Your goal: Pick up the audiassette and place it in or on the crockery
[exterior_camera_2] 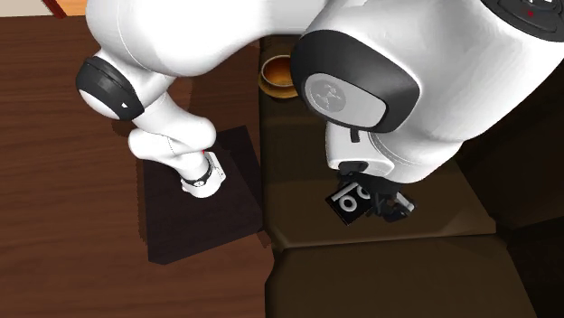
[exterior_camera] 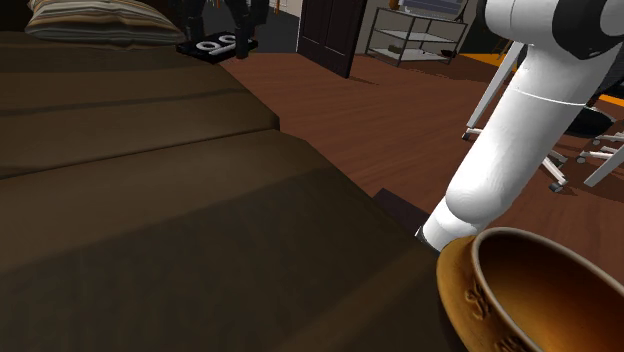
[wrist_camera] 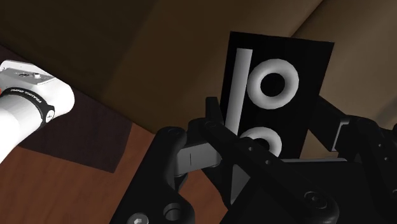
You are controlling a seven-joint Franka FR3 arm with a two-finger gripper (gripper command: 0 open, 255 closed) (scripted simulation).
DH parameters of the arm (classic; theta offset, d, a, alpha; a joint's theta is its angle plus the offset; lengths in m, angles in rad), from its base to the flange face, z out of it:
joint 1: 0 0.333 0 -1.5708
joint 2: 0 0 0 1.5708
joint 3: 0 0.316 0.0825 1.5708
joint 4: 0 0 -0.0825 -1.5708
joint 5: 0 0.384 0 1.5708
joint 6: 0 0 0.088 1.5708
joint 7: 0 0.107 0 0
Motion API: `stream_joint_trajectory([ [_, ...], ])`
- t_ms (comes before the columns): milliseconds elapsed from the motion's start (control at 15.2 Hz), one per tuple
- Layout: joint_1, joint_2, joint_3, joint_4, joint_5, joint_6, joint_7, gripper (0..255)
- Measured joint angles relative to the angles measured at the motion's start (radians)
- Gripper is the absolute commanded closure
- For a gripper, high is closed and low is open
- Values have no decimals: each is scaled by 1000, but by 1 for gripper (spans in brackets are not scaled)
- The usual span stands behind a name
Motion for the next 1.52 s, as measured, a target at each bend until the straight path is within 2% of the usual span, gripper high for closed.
stream_joint_trajectory([
  [198, 15, 16, 9, 54, -14, -44, 18, 255],
  [462, -27, -168, -20, -81, 128, -26, -25, 255],
  [660, -18, -296, -59, -162, 222, -35, -47, 255],
  [924, 27, -457, -113, -272, 327, -48, -54, 255],
  [1518, 149, -704, -179, -393, 472, -133, 6, 255],
])
